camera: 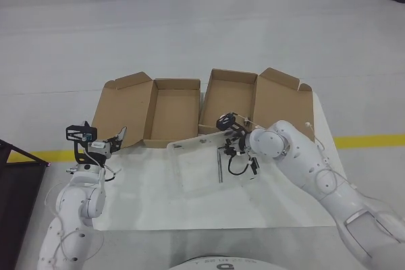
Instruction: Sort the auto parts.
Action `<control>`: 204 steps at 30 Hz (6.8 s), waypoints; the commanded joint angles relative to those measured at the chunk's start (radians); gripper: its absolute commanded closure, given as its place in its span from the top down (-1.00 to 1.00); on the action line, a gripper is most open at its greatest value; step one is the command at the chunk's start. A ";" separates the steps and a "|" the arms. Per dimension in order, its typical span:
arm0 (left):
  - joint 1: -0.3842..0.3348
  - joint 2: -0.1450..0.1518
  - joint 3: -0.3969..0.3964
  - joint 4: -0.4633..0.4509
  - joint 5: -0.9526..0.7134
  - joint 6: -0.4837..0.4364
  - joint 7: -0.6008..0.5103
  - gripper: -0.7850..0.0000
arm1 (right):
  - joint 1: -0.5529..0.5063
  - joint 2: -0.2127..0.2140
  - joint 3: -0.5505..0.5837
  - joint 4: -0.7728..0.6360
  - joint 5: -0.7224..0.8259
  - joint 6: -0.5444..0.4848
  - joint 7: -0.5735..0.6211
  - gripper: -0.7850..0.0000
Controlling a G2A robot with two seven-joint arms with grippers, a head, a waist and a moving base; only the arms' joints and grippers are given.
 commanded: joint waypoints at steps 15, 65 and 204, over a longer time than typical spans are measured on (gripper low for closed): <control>0.000 0.000 0.000 0.000 0.000 0.000 0.000 1.00 | 0.020 -0.028 -0.037 0.039 0.010 -0.015 0.001 -0.11; 0.000 0.000 0.000 0.000 0.000 0.000 0.000 1.00 | -0.083 0.016 0.195 0.035 0.312 -0.267 0.032 -1.00; 0.000 0.000 0.000 0.000 0.000 0.000 0.000 1.00 | -0.110 -0.045 0.096 -0.012 0.086 -0.203 0.035 -0.27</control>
